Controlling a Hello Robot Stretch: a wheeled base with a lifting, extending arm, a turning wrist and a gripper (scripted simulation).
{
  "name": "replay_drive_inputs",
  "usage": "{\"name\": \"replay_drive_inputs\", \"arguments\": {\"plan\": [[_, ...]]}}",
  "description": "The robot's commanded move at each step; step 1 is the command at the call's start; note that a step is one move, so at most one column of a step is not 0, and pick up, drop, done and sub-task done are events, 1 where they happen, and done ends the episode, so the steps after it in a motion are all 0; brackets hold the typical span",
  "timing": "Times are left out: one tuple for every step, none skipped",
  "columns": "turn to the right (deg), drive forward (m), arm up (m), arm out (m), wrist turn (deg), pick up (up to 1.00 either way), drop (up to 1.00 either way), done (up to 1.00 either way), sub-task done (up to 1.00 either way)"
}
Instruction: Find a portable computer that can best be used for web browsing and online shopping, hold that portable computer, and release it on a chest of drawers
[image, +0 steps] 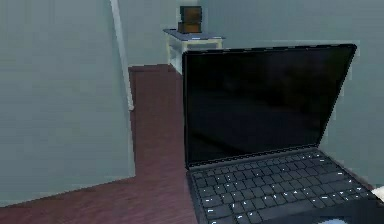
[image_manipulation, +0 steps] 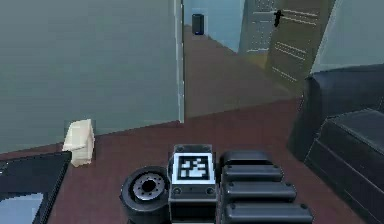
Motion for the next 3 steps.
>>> {"name": "replay_drive_inputs", "arguments": {"plan": [[0.0,1.00,0.00,0.00,0.0,0.00,0.00,0.00,0.00],[-6.0,0.00,0.00,0.00,0.0,0.00,0.00,0.00,0.00],[0.0,0.45,0.00,0.00,0.0,0.00,0.00,0.00,0.00]]}}
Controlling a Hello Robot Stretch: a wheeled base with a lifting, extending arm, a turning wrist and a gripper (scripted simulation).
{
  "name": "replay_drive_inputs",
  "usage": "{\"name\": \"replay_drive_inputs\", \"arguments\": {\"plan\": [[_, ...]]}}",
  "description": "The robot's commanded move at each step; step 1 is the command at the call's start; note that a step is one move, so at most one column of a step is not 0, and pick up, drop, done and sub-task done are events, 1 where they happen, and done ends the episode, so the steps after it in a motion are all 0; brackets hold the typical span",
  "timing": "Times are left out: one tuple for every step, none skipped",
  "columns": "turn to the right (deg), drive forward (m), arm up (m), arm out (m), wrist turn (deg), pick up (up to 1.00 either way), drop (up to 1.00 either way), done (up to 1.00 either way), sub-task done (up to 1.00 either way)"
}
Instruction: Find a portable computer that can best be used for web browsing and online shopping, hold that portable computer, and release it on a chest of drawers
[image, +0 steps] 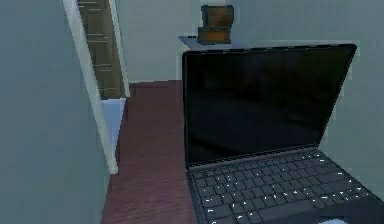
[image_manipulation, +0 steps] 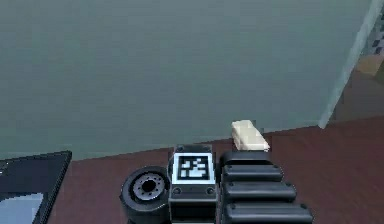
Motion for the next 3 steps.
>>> {"name": "replay_drive_inputs", "arguments": {"plan": [[-6.0,0.00,0.00,0.00,0.0,0.00,0.00,0.00,0.00],[0.0,1.00,0.00,0.00,0.0,0.00,0.00,0.00,0.00],[-3.0,0.00,0.00,0.00,0.0,0.00,0.00,0.00,0.00]]}}
